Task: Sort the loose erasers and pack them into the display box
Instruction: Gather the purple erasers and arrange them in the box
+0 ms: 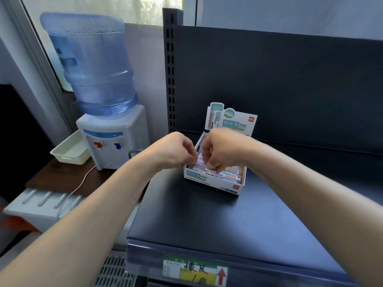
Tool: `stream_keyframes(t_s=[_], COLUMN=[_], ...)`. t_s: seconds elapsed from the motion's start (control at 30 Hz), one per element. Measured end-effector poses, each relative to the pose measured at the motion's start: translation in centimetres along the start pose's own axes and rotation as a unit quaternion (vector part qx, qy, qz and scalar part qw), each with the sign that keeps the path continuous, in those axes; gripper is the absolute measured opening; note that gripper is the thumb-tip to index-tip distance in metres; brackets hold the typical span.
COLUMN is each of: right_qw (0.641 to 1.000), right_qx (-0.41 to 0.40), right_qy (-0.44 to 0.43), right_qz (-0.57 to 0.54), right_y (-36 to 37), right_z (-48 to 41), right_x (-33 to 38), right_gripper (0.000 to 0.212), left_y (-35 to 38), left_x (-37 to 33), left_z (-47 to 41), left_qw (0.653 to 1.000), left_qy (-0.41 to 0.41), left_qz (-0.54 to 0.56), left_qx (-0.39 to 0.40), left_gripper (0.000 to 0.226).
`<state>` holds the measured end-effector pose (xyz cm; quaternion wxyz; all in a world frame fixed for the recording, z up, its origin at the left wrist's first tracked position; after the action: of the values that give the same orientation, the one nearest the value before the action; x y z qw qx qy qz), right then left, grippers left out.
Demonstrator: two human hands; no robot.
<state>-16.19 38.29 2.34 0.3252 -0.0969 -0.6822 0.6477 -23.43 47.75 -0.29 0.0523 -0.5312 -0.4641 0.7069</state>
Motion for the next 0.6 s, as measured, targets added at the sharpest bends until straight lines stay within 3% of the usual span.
stream_keyframes(t_s=[0.13, 0.43, 0.6], right_qw=[0.997, 0.996, 0.986], right_qx=[-0.072, -0.068, -0.14], right_qy=[0.018, 0.012, 0.037], right_qz=[0.017, 0.05, 0.087], right_y=[-0.5, 0.4, -2.4], right_z=[-0.2, 0.0, 1.8], right_x=[-1.0, -0.7, -1.9], right_gripper=[0.018, 0.014, 0.018], left_y=[0.0, 0.0, -0.6], left_x=[-0.2, -0.6, -2.8], left_z=[-0.1, 0.0, -0.2], left_qw=[1.0, 0.999, 0.995], left_qy=[-0.016, 0.006, 0.052], left_qz=[-0.005, -0.04, -0.056], left_qx=[0.011, 0.006, -0.064], left_gripper=[0.012, 0.014, 0.015])
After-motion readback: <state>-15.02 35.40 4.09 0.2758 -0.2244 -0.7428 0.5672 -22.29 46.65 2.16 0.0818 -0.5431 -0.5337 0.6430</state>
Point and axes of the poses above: each hand's wrist, its own z-axis away from the middle knuckle, its own y-axis out of the palm, x = y × z, the point moved 4 cm from there along -z, towards the middle knuckle, and after that the axes turned 12 degrees about -x, right-handed, at the moved point
